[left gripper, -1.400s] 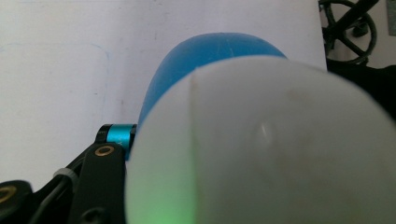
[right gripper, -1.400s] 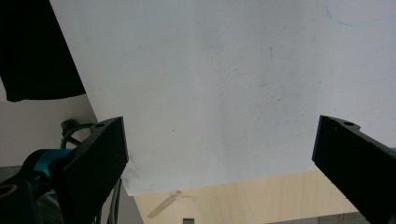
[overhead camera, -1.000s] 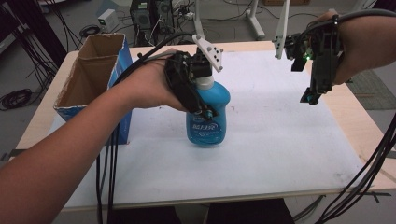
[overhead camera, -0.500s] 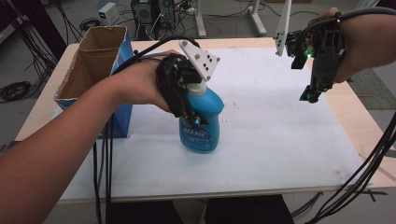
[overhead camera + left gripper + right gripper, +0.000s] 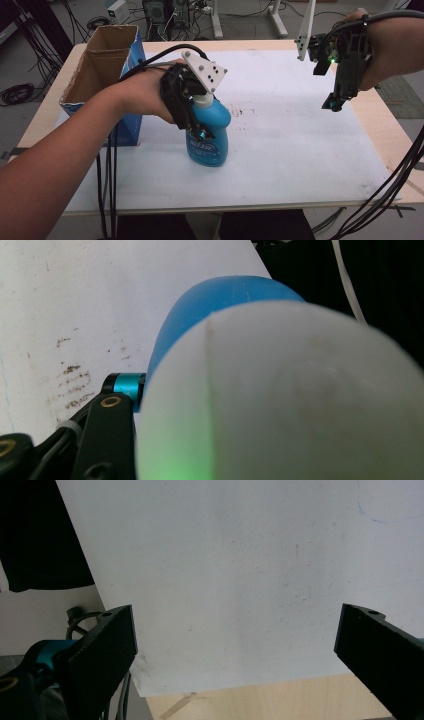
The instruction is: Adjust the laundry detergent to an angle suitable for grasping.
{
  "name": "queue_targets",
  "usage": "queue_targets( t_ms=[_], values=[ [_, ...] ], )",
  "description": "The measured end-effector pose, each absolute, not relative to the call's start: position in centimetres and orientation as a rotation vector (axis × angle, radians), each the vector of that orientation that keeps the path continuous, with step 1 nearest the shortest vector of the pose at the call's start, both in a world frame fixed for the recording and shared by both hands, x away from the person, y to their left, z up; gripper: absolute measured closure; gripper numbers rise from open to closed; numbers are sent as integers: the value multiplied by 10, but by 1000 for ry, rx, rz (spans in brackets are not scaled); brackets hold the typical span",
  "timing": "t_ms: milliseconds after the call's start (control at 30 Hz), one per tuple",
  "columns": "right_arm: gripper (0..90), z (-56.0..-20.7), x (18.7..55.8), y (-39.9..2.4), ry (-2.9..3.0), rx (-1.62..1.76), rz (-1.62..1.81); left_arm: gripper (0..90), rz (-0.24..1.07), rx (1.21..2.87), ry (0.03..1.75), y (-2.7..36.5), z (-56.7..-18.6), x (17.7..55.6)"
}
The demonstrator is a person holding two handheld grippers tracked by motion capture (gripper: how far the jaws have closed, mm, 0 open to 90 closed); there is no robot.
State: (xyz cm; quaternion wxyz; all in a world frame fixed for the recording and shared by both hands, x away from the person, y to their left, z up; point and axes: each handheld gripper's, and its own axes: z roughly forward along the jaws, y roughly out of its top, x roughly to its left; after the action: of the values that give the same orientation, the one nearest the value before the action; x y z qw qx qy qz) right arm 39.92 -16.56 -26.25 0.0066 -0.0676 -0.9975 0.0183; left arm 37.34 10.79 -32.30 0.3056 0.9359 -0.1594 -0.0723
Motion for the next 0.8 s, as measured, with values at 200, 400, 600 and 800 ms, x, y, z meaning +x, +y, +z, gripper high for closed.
queue_targets(
  t_ms=[200,400,600,800],
  values=[
    [26,-264,400,-165,-3122,-204,51,420,-199,2471,-419,110,-325,375],
    [26,-264,400,-165,-3120,-206,49,416,-201,2473,-420,110,-325,376],
    [26,-264,400,-166,-3122,-210,47,409,-211,2484,-429,107,-324,373],
    [25,-264,401,-166,-3121,-215,43,374,-238,2478,-405,107,-321,370]
  ],
)
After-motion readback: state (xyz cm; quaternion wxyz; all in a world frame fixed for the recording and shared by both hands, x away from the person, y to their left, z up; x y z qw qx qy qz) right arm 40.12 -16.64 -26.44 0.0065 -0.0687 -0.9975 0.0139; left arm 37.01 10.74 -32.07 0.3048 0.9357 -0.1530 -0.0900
